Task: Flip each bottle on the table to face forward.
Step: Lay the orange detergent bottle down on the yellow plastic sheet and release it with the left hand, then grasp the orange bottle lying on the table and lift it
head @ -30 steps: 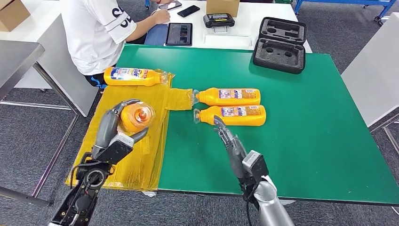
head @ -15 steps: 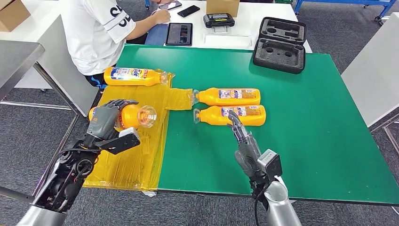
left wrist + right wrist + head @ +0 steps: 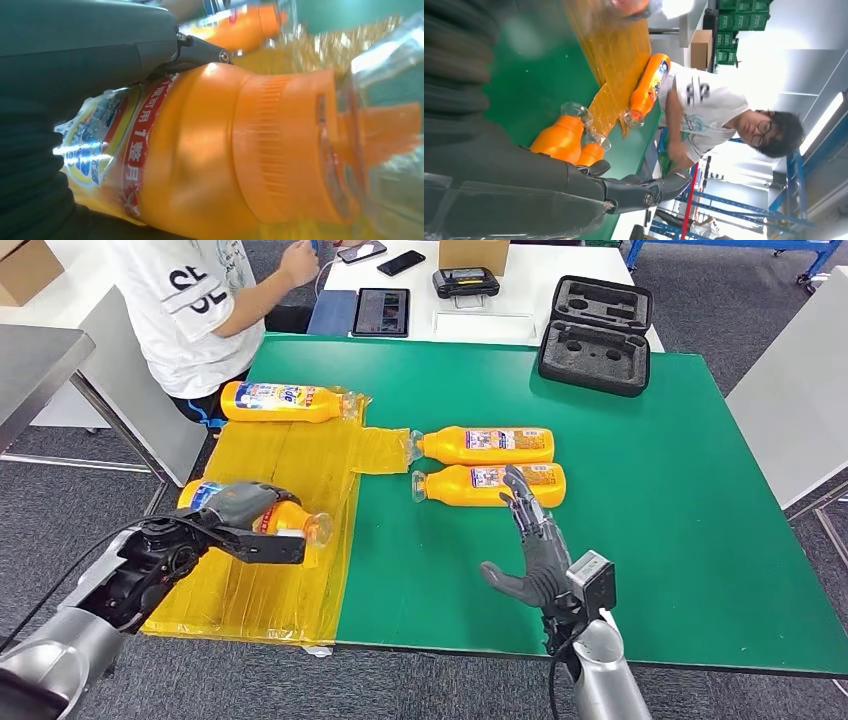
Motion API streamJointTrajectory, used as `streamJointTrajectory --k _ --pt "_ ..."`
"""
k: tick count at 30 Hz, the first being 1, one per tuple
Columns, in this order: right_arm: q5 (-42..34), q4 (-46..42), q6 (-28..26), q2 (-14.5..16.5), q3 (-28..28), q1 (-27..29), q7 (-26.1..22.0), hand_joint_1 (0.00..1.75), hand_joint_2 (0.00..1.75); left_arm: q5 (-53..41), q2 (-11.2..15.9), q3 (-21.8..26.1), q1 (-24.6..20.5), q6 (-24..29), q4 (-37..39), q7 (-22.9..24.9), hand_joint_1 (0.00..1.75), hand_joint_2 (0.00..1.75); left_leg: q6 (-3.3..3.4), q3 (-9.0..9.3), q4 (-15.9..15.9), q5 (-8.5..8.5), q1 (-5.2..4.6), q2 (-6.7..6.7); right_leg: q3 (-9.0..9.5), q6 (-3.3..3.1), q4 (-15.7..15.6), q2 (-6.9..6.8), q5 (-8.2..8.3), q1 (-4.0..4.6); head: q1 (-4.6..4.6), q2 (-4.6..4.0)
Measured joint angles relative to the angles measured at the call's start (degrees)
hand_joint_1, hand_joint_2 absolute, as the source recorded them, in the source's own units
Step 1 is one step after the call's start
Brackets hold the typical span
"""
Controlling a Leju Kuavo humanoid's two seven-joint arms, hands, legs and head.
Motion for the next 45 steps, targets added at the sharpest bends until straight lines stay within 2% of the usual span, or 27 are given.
streamJointTrajectory --k 12,18,20,21,22,25,26,28,30,45 --pt "0.5 1.1 -0.3 -0.3 -0.1 0.0 -1.6 0.0 1.75 2.0 1.2 -6.2 -4.0 -3.0 5.8 0.4 1.74 1.75 0.0 0.0 0.0 0.0 0.03 0.0 0.0 0.0 0.0 0.0 0.0 0.02 0.0 0.0" --pt "0.5 1.9 -0.5 -0.4 -0.1 0.0 -1.9 0.0 1.75 2.3 1.4 -7.7 -4.5 -2.9 7.4 0.2 1.48 1.75 0.0 -0.01 0.0 0.0 0.02 0.0 0.01 0.0 0.0 0.0 0.0 0.01 0.0 0.0" --pt "0.5 2.1 -0.6 -0.4 -0.1 -0.1 -1.9 0.0 1.75 2.3 1.4 -8.2 -4.5 -2.6 7.8 0.2 1.47 1.75 -0.01 0.0 0.0 0.0 0.02 0.0 0.01 0.0 0.0 0.0 0.0 0.01 0.0 0.0" --pt "0.5 2.2 -0.6 -0.4 0.0 -0.1 -1.9 0.0 1.75 2.3 1.4 -8.3 -4.6 -2.5 8.1 0.2 1.38 1.75 -0.01 0.0 0.0 0.0 0.02 0.0 0.01 0.0 0.0 0.0 0.0 0.01 0.01 0.0" --pt "0.5 2.3 -0.6 -0.4 0.0 -0.2 -1.9 0.0 1.75 2.3 1.4 -8.5 -4.6 -2.3 8.3 0.2 1.22 1.75 -0.01 0.0 0.0 0.0 0.02 0.0 0.01 0.0 0.0 0.0 0.0 0.01 0.0 0.0" --pt "0.5 2.6 -0.6 -0.4 0.0 -0.3 -1.9 0.0 1.75 2.3 1.3 -8.9 -4.8 -2.0 8.8 0.2 0.39 1.75 -0.01 0.0 0.0 0.0 0.03 0.0 0.01 0.0 0.0 0.0 0.0 0.02 -0.01 0.0" --pt "0.5 2.7 -0.6 -0.4 0.0 -0.4 -1.9 0.0 1.75 2.3 1.2 -9.0 -4.9 -1.9 9.1 0.2 0.21 1.75 -0.01 0.0 0.0 0.0 0.03 -0.01 0.01 0.0 0.0 0.0 0.0 0.02 0.0 0.0" --pt "0.5 2.9 -0.6 -0.3 0.0 -0.5 -1.9 0.0 1.75 2.3 1.1 -9.3 -5.1 -1.9 9.6 0.1 0.05 1.75 -0.01 0.01 0.0 0.0 0.03 -0.01 0.02 0.0 0.0 -0.01 0.0 0.02 0.0 0.0" --pt "0.5 3.1 -0.6 -0.3 0.0 -0.7 -1.8 0.0 1.75 2.3 1.0 -9.7 -5.3 -1.9 10.2 0.0 0.0 1.75 -0.01 0.02 0.0 0.0 0.03 -0.01 0.03 -0.01 0.0 -0.01 0.0 0.02 0.0 0.0" --pt "0.5 4.3 -0.8 -0.3 0.0 -0.8 -1.8 0.0 1.75 2.9 0.5 -10.9 -6.2 -1.2 12.2 -0.8 0.0 1.75 -0.01 0.04 0.0 0.01 0.03 0.0 0.04 -0.13 0.0 0.0 0.08 0.02 -0.01 0.0"
